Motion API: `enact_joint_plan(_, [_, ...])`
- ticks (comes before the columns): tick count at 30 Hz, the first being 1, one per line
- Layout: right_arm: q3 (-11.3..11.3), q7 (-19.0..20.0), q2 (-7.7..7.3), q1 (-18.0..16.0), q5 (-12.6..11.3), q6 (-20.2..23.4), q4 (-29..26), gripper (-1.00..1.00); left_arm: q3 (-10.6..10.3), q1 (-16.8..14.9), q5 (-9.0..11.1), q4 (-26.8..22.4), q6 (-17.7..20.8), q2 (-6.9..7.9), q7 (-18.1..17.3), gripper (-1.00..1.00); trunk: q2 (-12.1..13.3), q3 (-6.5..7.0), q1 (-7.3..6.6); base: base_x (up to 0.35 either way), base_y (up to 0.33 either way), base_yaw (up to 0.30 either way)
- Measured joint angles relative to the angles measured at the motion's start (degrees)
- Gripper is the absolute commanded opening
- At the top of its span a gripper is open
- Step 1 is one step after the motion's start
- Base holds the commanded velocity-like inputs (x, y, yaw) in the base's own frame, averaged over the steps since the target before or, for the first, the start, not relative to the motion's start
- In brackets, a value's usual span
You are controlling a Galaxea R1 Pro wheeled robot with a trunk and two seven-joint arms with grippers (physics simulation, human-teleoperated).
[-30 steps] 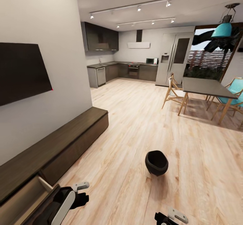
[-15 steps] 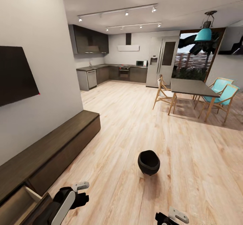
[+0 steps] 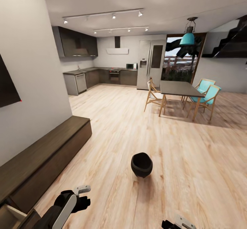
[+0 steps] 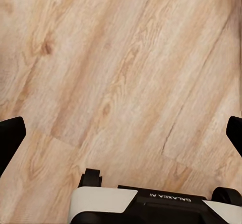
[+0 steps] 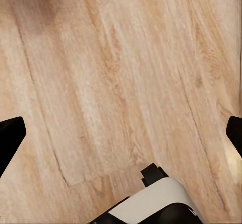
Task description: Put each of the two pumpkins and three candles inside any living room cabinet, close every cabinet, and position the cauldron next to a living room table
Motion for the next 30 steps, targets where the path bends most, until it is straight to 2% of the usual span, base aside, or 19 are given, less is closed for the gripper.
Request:
enact_joint_plan(6, [-0.23,-0.05,-0.03,0.0,0.1,-0.32,0.21,1.0,-0.02,0.0,-0.01,0.0,-0.02,0.0,0.0,1.0,0.0,0.26,0.0,0.0,0.0,-0.258])
enact_joint_plan(11, [-0.19,-0.03,-0.15,0.0,0.08,-2.67,0.5,1.0,-0.02,-0.02,-0.03,0.0,-0.08,0.0,0.0,1.0,0.0,0.42,0.0,0.0,0.0,-0.27])
enact_joint_plan(24, [-0.17,-0.03,-0.09,0.0,-0.15,-3.19,1.97,1.0,-0.15,-0.01,-0.02,0.0,-0.09,0.0,0.0,1.0,0.0,0.53,-0.02,0.064,0.0,-0.276])
enact_joint_plan(27, [-0.2,-0.01,-0.08,0.0,-0.16,-3.26,1.98,1.0,-0.94,-0.02,-0.01,0.0,-0.16,0.04,0.0,1.0,0.0,0.54,-0.02,0.216,0.0,-0.278])
enact_joint_plan(30, [-0.19,-0.03,-0.08,0.0,-0.13,-3.5,1.98,1.0,-2.6,0.01,0.0,0.0,-2.37,0.14,0.0,1.0,0.0,0.54,-0.03,0.287,0.0,-0.277])
